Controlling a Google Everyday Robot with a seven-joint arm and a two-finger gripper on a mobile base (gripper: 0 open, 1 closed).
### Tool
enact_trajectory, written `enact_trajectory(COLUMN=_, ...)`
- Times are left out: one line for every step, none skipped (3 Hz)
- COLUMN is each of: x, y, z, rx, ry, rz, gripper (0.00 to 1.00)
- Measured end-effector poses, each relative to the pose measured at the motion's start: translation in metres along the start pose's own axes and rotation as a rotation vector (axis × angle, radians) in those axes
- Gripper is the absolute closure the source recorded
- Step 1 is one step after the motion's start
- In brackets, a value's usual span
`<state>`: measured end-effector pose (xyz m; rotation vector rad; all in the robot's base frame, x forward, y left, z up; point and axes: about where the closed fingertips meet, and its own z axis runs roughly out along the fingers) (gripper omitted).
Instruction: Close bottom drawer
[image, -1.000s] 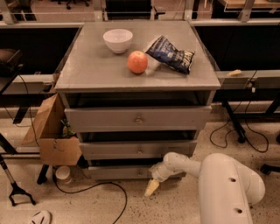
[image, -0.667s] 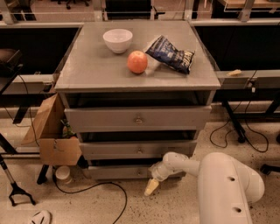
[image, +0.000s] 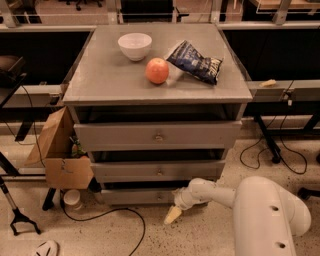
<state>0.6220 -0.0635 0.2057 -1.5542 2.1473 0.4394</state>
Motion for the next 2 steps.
enact_trajectory(x=0.0047, y=0.0206, z=-0.0009, rx=-0.005, ry=-0.073, rz=0.064, gripper=0.0)
enact_trajectory(x=0.0052, y=0.0206, z=-0.0027, rx=-0.002, ry=-0.08, rz=0.07, gripper=0.0)
